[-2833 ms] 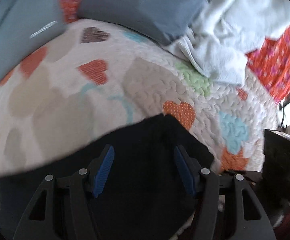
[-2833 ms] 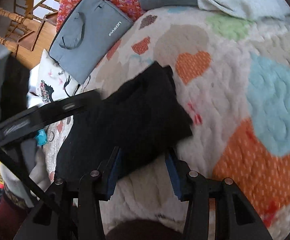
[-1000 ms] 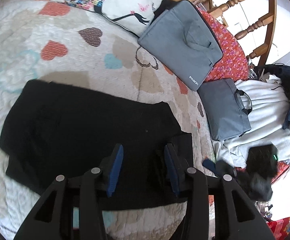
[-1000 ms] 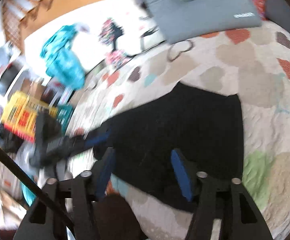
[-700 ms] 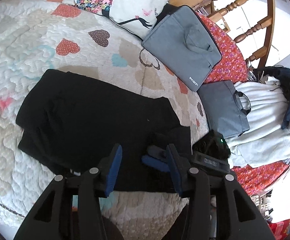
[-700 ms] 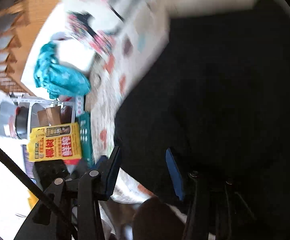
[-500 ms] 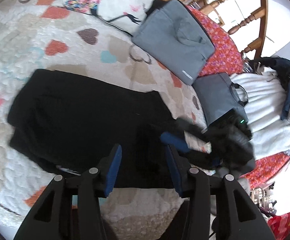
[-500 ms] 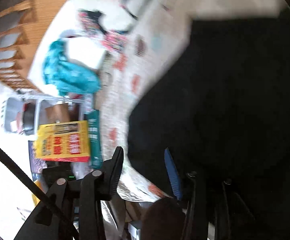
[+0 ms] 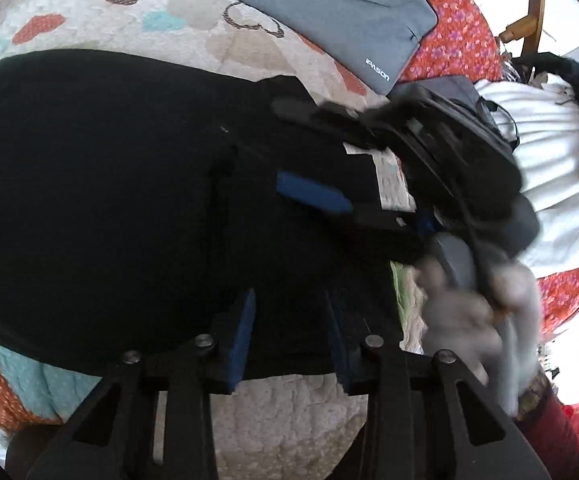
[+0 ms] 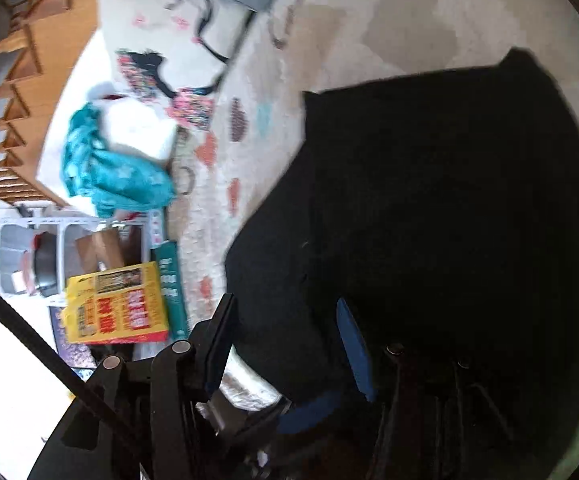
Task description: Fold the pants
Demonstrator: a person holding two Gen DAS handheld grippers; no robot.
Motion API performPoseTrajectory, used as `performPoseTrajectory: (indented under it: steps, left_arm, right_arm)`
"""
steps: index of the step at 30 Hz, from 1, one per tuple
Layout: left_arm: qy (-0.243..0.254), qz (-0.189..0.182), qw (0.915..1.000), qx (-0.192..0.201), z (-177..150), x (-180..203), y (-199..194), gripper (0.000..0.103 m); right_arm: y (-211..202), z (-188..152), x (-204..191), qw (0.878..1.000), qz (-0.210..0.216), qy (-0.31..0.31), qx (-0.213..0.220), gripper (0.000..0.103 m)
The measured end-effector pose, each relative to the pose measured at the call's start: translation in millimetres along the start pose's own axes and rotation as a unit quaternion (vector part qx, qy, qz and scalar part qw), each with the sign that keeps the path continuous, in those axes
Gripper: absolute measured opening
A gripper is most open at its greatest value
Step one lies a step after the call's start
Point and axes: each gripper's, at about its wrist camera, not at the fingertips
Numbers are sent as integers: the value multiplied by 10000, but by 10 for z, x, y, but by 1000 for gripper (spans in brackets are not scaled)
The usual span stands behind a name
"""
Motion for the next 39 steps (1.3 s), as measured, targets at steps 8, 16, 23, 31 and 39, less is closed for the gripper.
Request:
performPoseTrajectory:
  steps: [8,16,23,31,39]
  left_arm:
    - [94,-252,9995,149,-53,-45,-30,34]
    - [57,-380,9991,191,-89,-114,-90,34]
    - [194,-307,9991,215,-97,-58,-135,34]
    - [32,-226,9975,665,55,-123,-762,37]
    - [-726,114,9863,1473,3,-684,-1579,43]
  right_arm:
    - [-472,492,-240,9842,-1019,-730,1249,50]
    - [-1044,169,21,9919,27,-64,1269,60]
    - [-866,340,661,9812,-93,1039,1621,37]
    - [-884,215,-101,9905,-69,41,1375,56]
    - [115,537,-290,9969,-287,-56,726,56]
Point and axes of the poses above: each gripper's, at about its wrist camera, not at the fingertips, and y roughly the way its jaws point, x to its right, z to its top, and after that the axes turned 6 degrees about x, right-handed
